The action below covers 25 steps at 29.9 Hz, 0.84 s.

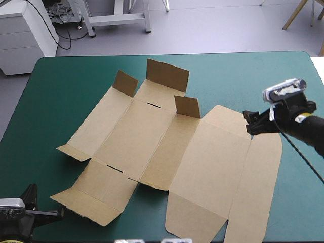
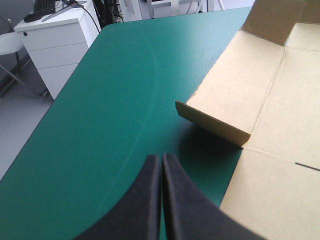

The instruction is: Fold the box

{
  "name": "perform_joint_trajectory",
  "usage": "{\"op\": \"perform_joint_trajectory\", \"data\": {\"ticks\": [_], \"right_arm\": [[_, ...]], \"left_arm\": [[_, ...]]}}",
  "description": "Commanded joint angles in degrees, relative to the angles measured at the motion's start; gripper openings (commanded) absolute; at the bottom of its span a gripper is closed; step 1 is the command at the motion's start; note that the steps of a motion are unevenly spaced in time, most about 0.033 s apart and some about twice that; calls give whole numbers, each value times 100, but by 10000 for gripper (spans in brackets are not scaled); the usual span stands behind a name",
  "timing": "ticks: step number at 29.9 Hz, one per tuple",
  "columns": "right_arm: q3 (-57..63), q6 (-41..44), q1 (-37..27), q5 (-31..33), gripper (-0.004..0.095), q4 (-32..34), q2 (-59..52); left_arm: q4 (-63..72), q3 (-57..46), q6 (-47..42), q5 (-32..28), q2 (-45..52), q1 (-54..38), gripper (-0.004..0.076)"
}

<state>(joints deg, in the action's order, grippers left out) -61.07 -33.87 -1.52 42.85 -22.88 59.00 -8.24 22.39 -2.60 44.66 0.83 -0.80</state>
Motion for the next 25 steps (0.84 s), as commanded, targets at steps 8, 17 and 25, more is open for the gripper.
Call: {"op": "perform_joint_trajectory", "data": {"ticks": [8, 17, 25], "right_arm": [[-2142, -476, 1275, 194, 820, -233, 2278], [-4284, -72, 2151, 1371, 820, 849, 4263], [-5303, -3, 2478, 1881, 820, 1307, 5256]], "left_arm": [[-1, 138, -24, -451, 99, 21, -10], [-1, 138, -24, -451, 99, 21, -10], [-1, 123, -24, -465, 99, 21, -10]]}}
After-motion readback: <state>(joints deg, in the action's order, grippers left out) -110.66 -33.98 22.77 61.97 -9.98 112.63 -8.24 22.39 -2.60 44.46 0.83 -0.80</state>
